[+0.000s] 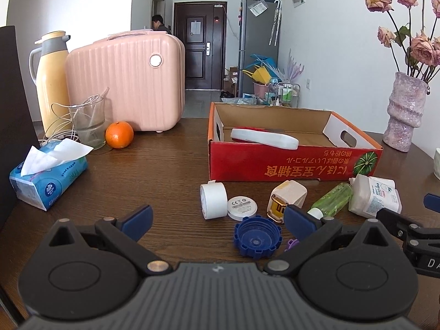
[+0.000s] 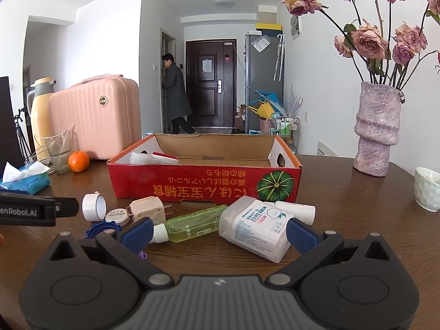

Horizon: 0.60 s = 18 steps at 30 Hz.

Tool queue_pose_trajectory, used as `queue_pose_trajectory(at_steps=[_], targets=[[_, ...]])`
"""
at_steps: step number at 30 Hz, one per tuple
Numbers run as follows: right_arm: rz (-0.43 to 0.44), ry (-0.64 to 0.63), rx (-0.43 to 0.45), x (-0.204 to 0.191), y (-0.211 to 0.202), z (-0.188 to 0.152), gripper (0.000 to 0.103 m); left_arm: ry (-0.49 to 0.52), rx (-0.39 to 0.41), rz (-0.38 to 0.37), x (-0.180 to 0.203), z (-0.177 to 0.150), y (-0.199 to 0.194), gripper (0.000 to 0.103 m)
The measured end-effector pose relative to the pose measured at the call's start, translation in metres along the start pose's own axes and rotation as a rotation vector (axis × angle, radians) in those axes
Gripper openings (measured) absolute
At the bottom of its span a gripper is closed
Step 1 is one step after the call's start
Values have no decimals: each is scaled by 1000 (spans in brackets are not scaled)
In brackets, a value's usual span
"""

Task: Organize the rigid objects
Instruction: 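Move the right tool back to the table and grasp the purple cap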

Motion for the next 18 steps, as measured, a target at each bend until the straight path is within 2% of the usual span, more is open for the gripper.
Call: queue_pose_trajectory(at_steps=[13, 18], targets=[[47, -14, -3, -10, -1, -6, 103, -9, -5, 0, -8, -2, -1, 103], [100, -29, -24, -21, 2, -10, 101, -12, -13, 4, -12, -3, 0, 103]])
Point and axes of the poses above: each gripper's, at about its wrist camera, not at the fingertips, and y roughly the way its jaws point, x to its right, z to its top, the point moved 4 cm from there along y, roughly the way its jaws point, and after that the axes turned 8 degrees about -y, right-handed, at the moved point
